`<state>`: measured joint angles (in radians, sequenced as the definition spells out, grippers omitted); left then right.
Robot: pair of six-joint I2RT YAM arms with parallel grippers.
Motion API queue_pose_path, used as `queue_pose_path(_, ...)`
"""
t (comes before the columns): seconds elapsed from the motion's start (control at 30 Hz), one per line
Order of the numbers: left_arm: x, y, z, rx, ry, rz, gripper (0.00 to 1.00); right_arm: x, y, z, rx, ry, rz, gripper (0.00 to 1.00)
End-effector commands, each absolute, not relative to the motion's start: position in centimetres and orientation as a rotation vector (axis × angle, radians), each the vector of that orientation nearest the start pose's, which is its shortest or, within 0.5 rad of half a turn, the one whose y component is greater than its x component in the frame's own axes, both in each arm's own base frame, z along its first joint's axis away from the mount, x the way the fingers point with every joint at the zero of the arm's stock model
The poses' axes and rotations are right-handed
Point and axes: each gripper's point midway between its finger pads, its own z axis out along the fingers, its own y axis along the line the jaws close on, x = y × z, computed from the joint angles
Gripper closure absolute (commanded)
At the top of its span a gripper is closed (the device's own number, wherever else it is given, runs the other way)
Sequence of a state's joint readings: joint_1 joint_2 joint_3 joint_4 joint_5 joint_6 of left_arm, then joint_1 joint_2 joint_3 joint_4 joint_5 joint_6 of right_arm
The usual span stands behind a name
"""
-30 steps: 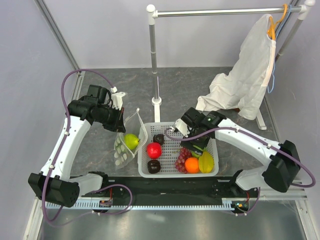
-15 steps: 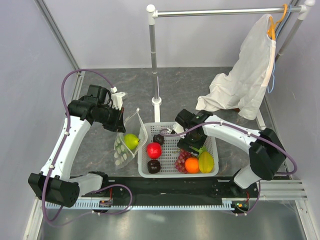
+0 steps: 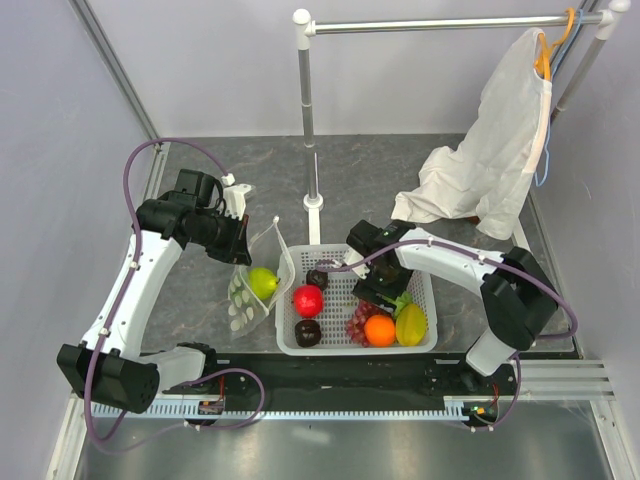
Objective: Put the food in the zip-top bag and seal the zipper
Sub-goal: Pick up the fake fruit from the bin, then place the fake fruit in the zipper food storage bag.
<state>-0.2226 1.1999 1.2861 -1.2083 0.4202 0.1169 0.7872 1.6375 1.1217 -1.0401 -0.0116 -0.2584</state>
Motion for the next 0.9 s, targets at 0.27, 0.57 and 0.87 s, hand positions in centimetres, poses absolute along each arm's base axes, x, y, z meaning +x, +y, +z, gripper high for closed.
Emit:
queue_pose_path(0.27, 21.2, -12.0, 21.4, 0.570, 2.570, -0.617, 0.98, 20.1, 21.0, 13.9, -1.387, 2.531, 0.245, 0.50)
queue_pose_path(0.57, 21.2, -12.2, 21.4, 0.576, 2.570, -0.630, 0.98, 24.2, 31.1, 27.8, -1.152, 2.041, 0.712, 0.52)
queue_pose_path(0.87, 21.3, -12.2, 21.6, 0.575, 2.570, -0.625, 0.98, 24.7, 41.8, 32.7, -0.980, 1.857, 1.115, 0.54)
